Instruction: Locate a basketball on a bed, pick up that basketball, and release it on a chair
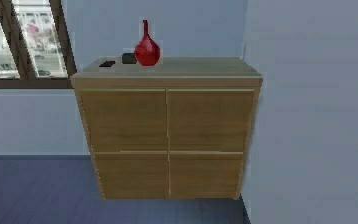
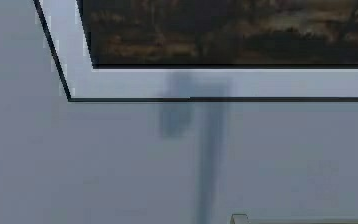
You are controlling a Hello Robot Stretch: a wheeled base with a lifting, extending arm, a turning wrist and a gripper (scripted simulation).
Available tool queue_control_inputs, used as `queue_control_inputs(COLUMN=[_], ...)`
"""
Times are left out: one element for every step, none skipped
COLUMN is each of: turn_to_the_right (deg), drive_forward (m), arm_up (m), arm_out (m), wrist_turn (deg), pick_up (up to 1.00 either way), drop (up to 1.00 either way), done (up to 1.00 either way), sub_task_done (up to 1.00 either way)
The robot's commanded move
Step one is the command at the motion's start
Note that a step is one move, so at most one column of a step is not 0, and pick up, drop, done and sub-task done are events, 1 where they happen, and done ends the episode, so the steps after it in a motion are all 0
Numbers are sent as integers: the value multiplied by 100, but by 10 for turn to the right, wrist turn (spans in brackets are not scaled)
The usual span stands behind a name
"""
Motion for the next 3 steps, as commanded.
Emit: queue_control_inputs(turn_to_the_right=[0,-450,-210], drive_forward=[15,0,0], arm_up=[0,0,0], arm_out=[0,0,0], wrist_turn=[0,0,0], pick_up=[0,0,0], drop=[0,0,0], done=[0,0,0], sub_task_done=[0,0,0])
